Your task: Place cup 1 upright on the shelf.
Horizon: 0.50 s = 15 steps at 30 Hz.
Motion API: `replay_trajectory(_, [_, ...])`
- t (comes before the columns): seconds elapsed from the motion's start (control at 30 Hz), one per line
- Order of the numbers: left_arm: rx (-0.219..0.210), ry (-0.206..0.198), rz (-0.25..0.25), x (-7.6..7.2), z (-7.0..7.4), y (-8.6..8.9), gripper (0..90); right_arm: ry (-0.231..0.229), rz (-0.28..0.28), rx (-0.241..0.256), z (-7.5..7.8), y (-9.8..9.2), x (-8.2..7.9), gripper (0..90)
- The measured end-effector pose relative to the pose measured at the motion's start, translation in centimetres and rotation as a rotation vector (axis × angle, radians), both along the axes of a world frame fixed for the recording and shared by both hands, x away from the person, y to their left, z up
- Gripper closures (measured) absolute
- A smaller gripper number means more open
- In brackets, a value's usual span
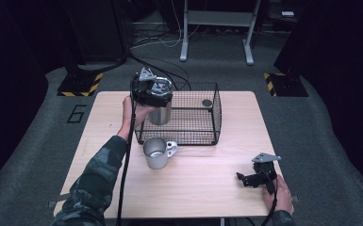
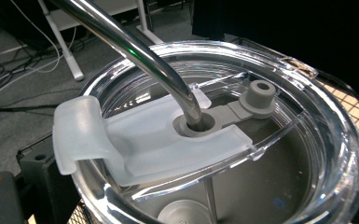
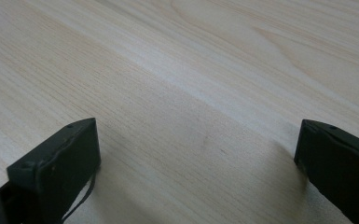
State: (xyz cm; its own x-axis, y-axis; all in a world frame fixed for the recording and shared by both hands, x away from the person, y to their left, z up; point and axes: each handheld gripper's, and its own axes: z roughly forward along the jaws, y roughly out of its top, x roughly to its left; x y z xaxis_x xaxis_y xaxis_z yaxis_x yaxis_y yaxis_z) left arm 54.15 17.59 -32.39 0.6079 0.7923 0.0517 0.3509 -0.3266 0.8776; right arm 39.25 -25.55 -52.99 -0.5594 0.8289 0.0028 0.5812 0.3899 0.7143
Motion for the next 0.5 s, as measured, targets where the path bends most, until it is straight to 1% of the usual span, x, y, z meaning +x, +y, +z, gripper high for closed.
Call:
replay_trajectory(0.1, [0.001, 0.01, 0.013, 0.7, -0.6, -0.2, 4.0, 0.0, 0.0, 0.0, 0.0, 0.0, 0.0, 0.0])
replay_trajectory(0.2, [-0.004, 0.012, 0.02, 1.0, -0.9, -0.3, 3.9, 0.0, 0.001, 0.0, 0.0, 0.0, 0.0, 0.0])
replay_trajectory(0.33, [0.001, 0.028, 0.027, 1.6, -1.5, -0.5, 4.0, -0.002, 0.001, -0.002, 0.0, 0.0, 0.0, 0.0])
replay_trajectory(0.43, [-0.002, 0.044, 0.036, 2.0, -2.2, -0.8, 3.9, -0.004, -0.006, 0.003, 0.0, 0.0, 0.0, 0.0])
replay_trajectory(0.47, [0.001, 0.052, 0.037, 2.2, -2.4, -0.8, 4.0, 0.0, 0.001, 0.002, 0.0, 0.0, 0.0, 0.0])
replay_trajectory(0.5, [0.005, 0.056, 0.039, 2.3, -2.6, -0.8, 3.9, -0.006, -0.006, 0.003, 0.0, 0.0, 0.0, 0.0])
